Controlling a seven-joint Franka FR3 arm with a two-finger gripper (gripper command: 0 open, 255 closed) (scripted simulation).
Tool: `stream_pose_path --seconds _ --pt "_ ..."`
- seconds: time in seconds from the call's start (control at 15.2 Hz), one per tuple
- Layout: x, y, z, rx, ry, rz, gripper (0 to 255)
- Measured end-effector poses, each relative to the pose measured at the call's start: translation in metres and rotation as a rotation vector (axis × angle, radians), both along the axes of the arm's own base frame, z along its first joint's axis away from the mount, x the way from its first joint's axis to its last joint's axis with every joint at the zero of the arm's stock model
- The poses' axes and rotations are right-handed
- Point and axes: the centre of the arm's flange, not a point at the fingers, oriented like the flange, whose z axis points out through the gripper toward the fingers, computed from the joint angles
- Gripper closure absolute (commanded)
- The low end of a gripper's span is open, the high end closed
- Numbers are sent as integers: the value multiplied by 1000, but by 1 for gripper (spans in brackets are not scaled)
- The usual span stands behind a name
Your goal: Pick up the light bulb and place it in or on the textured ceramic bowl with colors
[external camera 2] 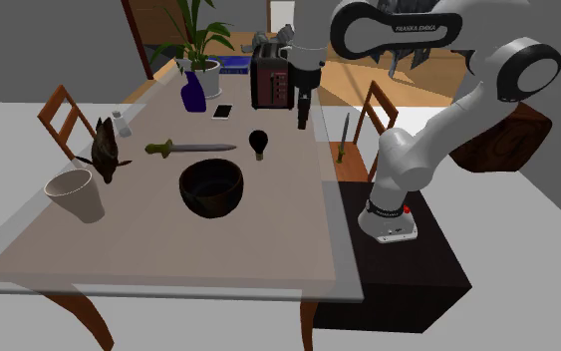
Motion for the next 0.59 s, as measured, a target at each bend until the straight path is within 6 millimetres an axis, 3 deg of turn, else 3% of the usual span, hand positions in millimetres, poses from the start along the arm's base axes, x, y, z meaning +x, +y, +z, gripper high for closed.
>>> stream_pose_path --seconds 0.2,0.59 --pt "13 -6 -5 8 7 16 0" --pt "84 -40 -32 41 39 90 0"
